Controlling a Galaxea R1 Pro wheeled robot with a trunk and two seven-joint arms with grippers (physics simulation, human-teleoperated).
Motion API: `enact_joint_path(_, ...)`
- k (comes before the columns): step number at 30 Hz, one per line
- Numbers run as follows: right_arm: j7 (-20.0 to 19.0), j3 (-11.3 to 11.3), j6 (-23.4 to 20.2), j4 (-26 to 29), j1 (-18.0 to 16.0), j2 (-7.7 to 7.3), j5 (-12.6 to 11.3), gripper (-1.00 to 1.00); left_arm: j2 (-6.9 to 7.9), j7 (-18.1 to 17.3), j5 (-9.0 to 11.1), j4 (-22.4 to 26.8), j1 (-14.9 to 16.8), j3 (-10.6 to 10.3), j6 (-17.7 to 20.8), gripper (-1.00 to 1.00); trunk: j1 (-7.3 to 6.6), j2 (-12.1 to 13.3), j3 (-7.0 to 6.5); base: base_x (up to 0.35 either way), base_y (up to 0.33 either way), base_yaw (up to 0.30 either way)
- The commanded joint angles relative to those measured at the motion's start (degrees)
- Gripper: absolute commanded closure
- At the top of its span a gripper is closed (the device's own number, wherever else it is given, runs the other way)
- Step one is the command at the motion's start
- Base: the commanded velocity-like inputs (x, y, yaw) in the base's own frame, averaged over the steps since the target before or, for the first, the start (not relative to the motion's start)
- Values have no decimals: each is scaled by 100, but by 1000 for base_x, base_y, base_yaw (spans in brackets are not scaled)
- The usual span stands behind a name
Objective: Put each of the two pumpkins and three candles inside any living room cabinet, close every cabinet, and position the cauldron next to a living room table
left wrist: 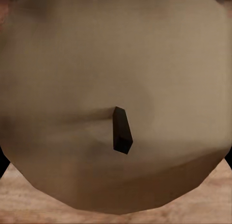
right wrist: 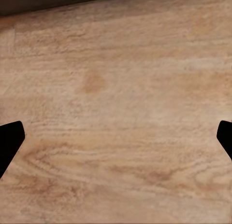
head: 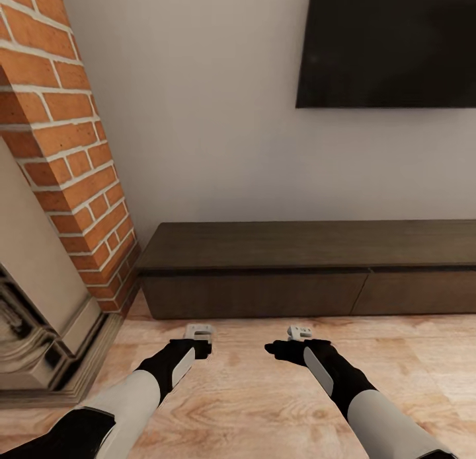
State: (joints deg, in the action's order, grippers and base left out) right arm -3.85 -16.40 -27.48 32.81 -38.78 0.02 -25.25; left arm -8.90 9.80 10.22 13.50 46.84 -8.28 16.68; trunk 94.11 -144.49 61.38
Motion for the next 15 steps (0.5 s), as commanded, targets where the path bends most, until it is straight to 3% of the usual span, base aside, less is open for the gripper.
enact_joint_path(1, -10, -3, -24, 6, -3, -2, 12, -100, 2, 38, 59, 13, 0, -48, 29, 100, 1, -2, 5, 226, 166, 1)
enact_joint_path(10, -16, -1, -18, -42, -4, -2, 12, -100, 2, 39, 59, 26, 0, -47, 28, 100, 1, -2, 5, 49, 33, 0)
enact_joint_path(15, -26, 4, 16, -384, -2, -2, 7, -100, 2, 40, 59, 45, 0, -49, 28, 100, 1, -2, 5, 2, 1, 0)
